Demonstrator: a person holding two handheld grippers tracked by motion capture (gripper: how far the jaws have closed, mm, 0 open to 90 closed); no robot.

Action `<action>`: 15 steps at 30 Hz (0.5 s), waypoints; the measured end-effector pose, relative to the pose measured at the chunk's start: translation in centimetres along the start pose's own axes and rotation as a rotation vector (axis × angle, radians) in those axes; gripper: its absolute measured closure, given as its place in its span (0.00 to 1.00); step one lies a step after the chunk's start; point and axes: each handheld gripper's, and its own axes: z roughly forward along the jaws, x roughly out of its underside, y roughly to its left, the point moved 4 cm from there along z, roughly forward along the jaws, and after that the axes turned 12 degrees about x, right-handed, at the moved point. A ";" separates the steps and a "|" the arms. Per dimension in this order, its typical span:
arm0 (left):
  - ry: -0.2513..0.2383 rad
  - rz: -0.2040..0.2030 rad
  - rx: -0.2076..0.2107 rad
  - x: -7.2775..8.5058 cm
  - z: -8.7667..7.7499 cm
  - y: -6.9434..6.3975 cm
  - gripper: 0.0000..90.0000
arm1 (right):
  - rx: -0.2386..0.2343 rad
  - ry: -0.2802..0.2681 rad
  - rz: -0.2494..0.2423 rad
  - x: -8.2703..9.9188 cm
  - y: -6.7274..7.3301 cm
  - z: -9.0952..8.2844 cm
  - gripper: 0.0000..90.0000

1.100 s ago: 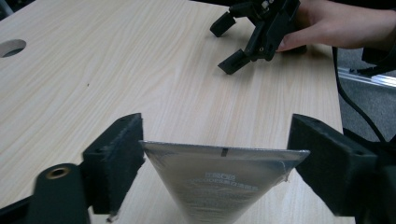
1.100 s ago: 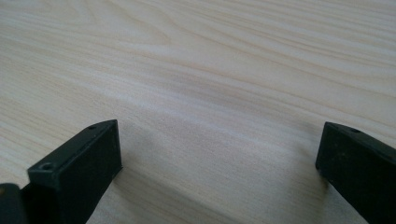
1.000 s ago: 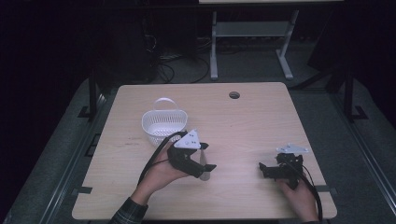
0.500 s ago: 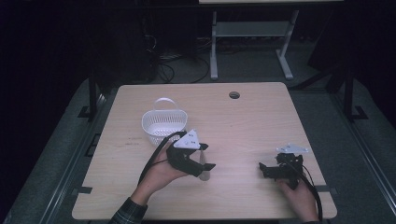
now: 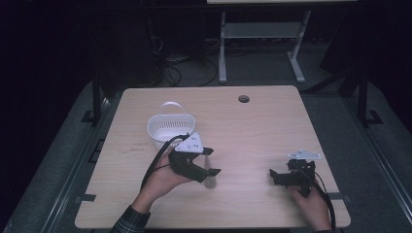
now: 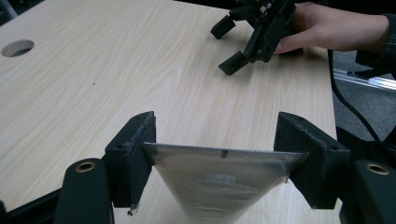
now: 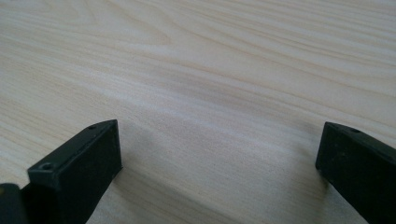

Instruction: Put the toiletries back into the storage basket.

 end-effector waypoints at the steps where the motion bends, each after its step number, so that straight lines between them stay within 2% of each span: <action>1: -0.003 0.002 -0.003 -0.1 -0.2 0.0 0.33 | 0.000 0.000 0.000 0.0 0.0 0.0 0.00; 15: -0.031 0.000 -0.019 -0.6 -2.9 -0.2 0.33 | 0.000 -0.001 -0.001 0.0 0.0 0.0 0.00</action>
